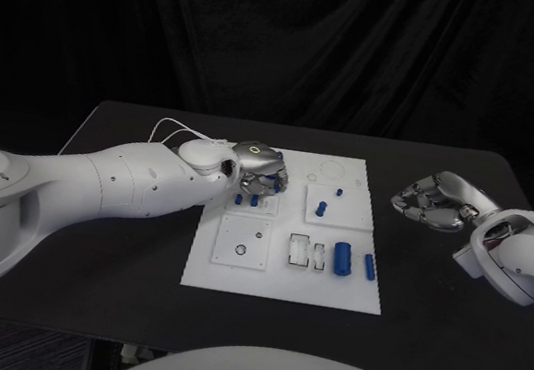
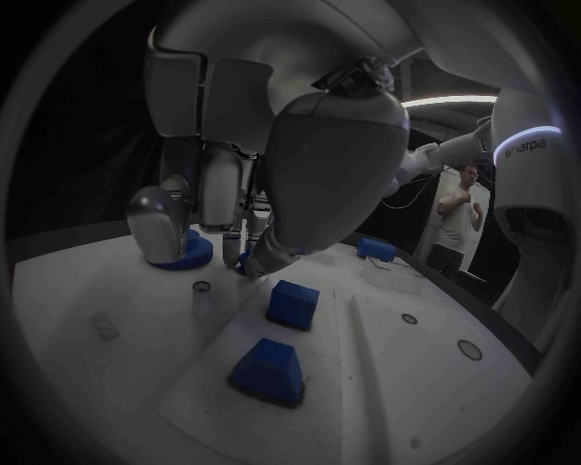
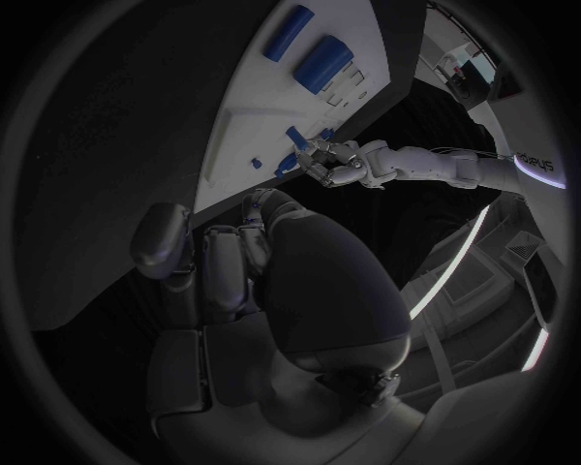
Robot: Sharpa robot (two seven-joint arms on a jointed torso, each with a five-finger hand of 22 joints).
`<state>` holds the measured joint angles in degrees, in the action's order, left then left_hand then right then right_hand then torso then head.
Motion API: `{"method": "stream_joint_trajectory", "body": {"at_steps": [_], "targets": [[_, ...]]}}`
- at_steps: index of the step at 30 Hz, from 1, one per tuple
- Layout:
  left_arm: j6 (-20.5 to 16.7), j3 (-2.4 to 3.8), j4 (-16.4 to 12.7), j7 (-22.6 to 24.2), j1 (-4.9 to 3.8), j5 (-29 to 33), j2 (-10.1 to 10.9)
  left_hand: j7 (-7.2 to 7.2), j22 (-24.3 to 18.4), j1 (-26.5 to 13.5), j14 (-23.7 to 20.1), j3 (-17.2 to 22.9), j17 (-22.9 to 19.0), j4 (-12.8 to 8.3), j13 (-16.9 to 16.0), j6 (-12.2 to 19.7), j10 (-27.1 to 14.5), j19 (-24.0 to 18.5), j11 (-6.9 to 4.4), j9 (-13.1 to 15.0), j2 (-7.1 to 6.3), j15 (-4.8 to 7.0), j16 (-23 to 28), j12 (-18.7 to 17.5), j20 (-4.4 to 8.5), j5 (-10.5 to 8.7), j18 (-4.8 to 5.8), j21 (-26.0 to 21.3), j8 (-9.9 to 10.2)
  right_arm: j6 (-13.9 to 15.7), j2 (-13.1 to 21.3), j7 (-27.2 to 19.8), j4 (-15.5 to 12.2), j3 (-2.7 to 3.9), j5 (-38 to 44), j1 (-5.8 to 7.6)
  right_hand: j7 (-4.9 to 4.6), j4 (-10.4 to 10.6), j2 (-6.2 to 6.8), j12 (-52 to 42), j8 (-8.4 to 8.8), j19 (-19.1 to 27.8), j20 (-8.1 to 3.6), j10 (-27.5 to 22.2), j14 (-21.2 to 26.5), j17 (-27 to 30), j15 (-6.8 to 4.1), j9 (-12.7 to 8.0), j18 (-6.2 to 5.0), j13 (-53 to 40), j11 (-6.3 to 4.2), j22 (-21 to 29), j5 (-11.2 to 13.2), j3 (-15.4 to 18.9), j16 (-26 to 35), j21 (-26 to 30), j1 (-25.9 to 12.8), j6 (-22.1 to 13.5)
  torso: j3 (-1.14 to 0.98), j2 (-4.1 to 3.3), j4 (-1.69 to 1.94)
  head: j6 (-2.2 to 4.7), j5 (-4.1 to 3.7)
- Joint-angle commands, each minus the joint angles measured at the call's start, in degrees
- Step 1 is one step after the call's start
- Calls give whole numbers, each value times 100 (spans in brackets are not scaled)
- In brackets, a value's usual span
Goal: Assemble the parts on the task board
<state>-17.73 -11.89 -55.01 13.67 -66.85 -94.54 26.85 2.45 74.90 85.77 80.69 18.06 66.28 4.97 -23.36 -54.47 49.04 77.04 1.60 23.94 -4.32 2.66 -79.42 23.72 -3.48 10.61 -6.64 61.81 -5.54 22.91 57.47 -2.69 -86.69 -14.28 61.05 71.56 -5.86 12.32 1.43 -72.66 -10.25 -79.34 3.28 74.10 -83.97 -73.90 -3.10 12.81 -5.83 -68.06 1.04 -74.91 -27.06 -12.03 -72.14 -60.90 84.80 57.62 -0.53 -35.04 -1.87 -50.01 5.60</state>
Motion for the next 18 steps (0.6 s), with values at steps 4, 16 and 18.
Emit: {"method": "stream_joint_trajectory", "body": {"at_steps": [4,16,18], "targets": [[-353,-14,-9,99,36,-36,63,60,312,41,32,26,8,-62,-37,-141,208,94,-66,19,42,78,-31,75,39,55,53,88,-58,-36,0,54,1,4,28,-14,6,0,-8,39,26,28,4,-29,-111,5,27,7,-37,13,5,-96,-32,-47,31,19,-54,-16,-2,2,8,1,-20],[-657,24,-582,17,-111,-35,520,85,379,16,63,24,3,-91,-28,-307,391,159,-111,46,27,122,-28,51,88,99,79,189,-100,-50,5,71,8,3,28,-15,4,-3,-4,44,30,31,4,-34,-108,12,27,8,-39,19,6,-92,-32,-52,40,31,-56,-21,-3,7,15,1,2],[-644,29,-740,-23,-186,-35,639,85,386,11,63,22,-4,-91,-27,-307,403,166,-111,46,24,124,-24,47,89,96,83,202,-97,-52,10,74,8,3,28,-14,4,-3,-4,44,30,31,4,-34,-108,12,27,8,-39,19,6,-92,-32,-52,40,31,-56,-21,-3,10,13,1,12]]}}
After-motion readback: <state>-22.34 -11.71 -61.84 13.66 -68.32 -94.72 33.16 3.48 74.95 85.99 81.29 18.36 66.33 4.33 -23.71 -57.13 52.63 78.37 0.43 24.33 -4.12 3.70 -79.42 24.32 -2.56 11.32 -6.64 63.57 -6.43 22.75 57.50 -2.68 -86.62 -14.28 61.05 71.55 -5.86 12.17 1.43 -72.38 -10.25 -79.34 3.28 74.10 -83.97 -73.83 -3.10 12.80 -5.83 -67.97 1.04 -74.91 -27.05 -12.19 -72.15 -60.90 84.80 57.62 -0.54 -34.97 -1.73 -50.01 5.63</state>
